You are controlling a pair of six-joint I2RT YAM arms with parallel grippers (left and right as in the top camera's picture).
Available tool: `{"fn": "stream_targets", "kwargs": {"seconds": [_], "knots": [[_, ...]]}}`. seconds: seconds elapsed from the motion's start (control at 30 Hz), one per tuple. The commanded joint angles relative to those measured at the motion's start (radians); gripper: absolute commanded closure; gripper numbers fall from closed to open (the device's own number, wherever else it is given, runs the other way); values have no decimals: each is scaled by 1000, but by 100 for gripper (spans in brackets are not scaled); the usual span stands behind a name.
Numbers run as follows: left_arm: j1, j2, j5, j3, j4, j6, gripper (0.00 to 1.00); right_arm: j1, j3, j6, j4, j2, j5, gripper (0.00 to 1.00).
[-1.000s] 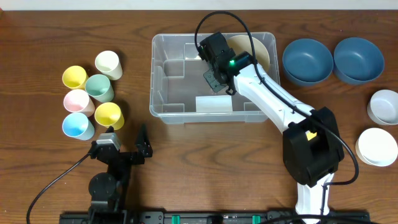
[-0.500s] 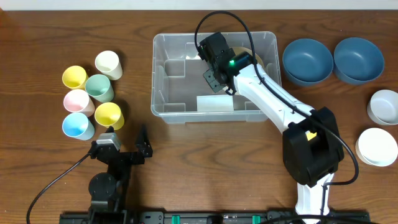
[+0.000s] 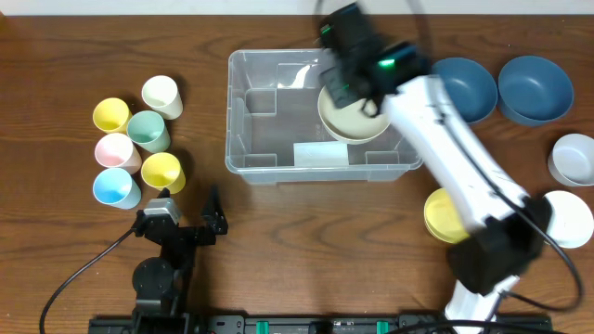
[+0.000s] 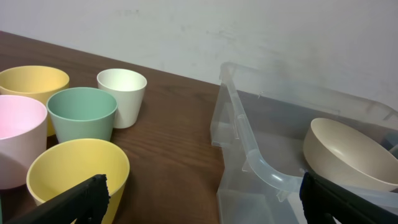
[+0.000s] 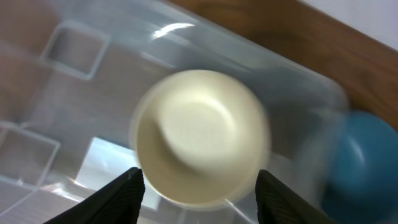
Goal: Pack container
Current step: 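Release the cream bowl in the bin and withdraw right gripper, then grasp the rim of a blue bowl with the right gripper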
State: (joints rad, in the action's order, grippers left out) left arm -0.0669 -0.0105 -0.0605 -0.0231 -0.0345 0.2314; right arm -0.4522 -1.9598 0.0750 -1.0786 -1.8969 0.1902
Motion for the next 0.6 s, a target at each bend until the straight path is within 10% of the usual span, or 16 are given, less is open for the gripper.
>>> {"fn": "stream_targets", "kwargs": {"seconds": [0.0, 0.57], "knots": [[3, 5, 0, 19, -32, -13, 2, 141, -18, 188, -68, 39, -3, 40], [3, 5, 0, 19, -32, -13, 2, 626, 416, 496, 162, 10, -225, 39]]}}
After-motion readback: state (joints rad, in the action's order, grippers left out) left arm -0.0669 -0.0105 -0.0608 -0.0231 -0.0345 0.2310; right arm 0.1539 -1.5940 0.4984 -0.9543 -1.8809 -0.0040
